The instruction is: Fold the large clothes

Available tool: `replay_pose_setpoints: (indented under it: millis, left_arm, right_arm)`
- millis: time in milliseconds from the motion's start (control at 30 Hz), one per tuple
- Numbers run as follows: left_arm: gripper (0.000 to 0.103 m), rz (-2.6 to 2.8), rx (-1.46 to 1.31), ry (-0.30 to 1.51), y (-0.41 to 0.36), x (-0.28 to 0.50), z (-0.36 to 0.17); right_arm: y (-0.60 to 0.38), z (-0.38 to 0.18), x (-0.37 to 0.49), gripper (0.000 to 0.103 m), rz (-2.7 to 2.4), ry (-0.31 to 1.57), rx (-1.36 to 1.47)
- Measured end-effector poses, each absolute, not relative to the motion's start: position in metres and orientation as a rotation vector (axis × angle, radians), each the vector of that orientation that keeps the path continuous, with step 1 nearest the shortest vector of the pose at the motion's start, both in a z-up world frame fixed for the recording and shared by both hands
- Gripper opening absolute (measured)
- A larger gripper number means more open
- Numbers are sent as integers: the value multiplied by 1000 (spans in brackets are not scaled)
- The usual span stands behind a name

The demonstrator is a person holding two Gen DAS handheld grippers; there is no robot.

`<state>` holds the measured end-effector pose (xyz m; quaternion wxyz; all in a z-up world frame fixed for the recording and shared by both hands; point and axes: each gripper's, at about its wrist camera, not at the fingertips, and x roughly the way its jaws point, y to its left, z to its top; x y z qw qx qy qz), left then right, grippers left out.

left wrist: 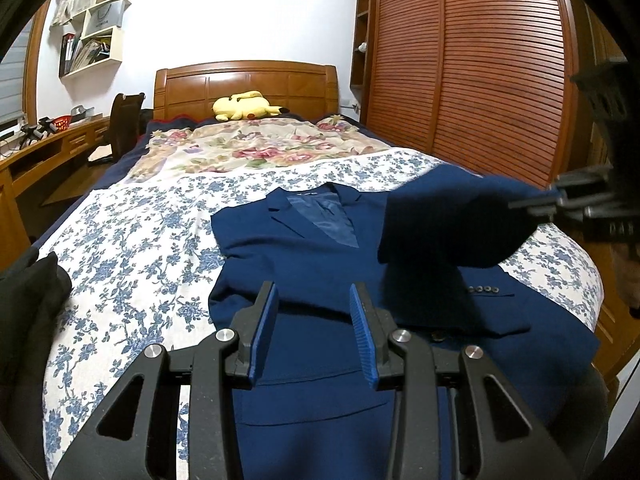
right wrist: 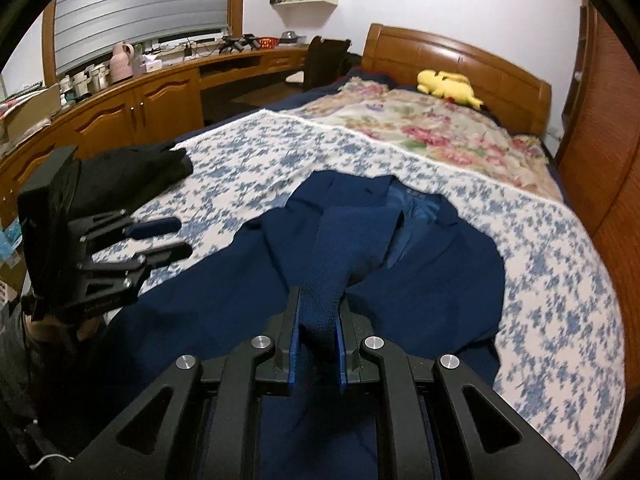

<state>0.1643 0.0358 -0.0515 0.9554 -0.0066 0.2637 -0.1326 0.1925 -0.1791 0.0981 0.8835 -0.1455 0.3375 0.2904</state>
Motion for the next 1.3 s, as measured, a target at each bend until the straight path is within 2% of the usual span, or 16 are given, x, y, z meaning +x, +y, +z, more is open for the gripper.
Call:
replay_pose_setpoints:
  millis: [67, 133, 200, 233, 433, 933, 1300]
  left_arm:
    - [38, -269, -13, 536, 35, 164, -52]
    - [38, -270, -11, 537, 35, 164, -52]
    - [38, -270, -8, 537, 35, 165, -52]
    - [38, -270, -5, 540, 35, 165, -53]
    - [38, -281, 9, 560, 28, 167, -59]
    - [38, -319, 69, 685, 0, 179, -88]
    - [38, -278, 82, 813, 6, 191, -118]
  right_arm:
    - [-179, 93, 194, 21, 603, 720, -293]
    - [-181, 90, 195, 36, 609, 725, -284]
    - [-185, 87, 197, 45, 614, 724, -269]
    - [-188, 86, 198, 46, 610, 725, -262]
    - [-202, 60, 213, 47, 538, 751, -273]
    - [-231, -50, 265, 47, 356, 859, -213]
    - [-222, -67, 258, 50, 378, 760, -143]
